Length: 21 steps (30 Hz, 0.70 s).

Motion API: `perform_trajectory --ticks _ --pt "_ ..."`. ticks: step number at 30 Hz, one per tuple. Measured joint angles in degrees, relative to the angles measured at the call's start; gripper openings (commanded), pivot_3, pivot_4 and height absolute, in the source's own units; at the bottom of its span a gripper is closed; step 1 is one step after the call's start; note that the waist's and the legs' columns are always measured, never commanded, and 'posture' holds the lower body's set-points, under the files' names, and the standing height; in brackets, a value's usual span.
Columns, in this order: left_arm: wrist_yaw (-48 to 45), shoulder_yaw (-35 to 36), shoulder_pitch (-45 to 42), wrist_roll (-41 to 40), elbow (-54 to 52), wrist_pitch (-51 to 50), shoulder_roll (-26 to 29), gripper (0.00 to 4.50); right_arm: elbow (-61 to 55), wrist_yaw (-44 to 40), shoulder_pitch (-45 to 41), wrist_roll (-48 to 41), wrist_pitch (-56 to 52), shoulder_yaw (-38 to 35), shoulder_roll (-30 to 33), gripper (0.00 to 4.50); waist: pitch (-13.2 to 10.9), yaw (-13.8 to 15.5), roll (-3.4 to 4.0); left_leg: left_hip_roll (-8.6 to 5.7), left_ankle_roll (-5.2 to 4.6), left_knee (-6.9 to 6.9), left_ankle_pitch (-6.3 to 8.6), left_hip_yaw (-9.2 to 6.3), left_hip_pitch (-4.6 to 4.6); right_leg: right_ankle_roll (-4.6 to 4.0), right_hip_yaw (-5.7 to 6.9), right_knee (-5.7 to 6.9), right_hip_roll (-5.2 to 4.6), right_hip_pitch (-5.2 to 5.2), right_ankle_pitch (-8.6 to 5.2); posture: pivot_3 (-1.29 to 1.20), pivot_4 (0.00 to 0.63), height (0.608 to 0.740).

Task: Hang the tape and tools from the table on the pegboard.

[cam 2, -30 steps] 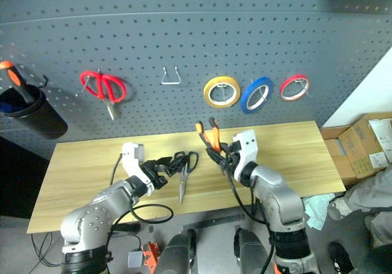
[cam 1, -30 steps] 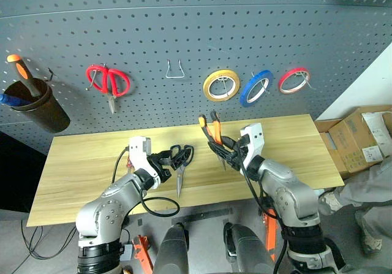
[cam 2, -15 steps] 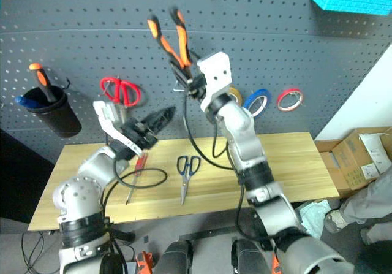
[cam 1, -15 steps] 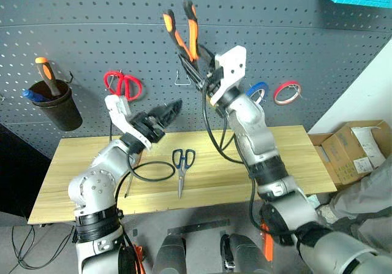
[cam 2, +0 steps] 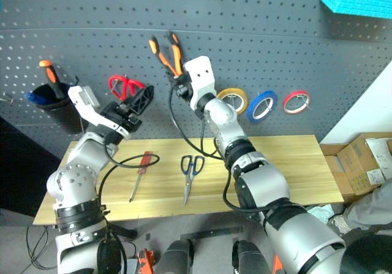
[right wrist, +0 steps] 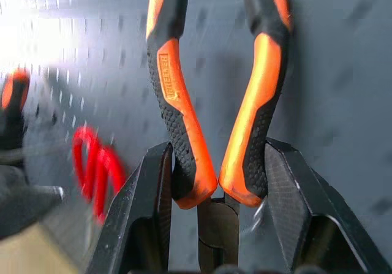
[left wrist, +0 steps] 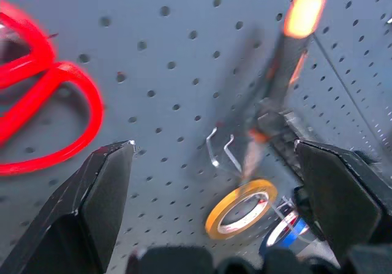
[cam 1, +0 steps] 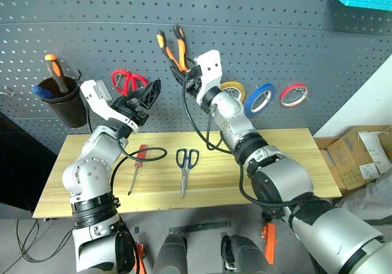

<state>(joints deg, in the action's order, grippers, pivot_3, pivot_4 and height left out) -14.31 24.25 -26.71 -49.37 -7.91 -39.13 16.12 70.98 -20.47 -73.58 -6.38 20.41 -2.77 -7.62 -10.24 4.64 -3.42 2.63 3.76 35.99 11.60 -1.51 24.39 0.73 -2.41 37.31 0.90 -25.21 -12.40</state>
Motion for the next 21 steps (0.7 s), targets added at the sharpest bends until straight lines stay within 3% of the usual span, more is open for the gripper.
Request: perform_trajectory --ticks 7,21 --pt "1.04 -0.04 0.78 -0.29 -0.86 -0.39 0.00 4.50 2.77 2.08 -2.26 0.41 -2.71 -2.24 1.23 1.76 0.01 1.69 0.00 -0.03 0.06 0.12 -0.16 -0.04 -0.05 -0.02 0.03 0.30 0.01 0.00 0.01 0.31 0.055 0.740" --pt "0.16 -0.42 -0.95 -0.26 -0.42 -0.35 0.02 4.50 1.24 8.70 -4.27 6.19 9.28 -0.90 2.55 1.76 0.08 1.59 -0.01 -0.02 0.06 0.08 -0.53 -0.02 -0.27 -0.21 0.02 0.60 0.03 0.03 0.13 0.30 0.052 0.740"
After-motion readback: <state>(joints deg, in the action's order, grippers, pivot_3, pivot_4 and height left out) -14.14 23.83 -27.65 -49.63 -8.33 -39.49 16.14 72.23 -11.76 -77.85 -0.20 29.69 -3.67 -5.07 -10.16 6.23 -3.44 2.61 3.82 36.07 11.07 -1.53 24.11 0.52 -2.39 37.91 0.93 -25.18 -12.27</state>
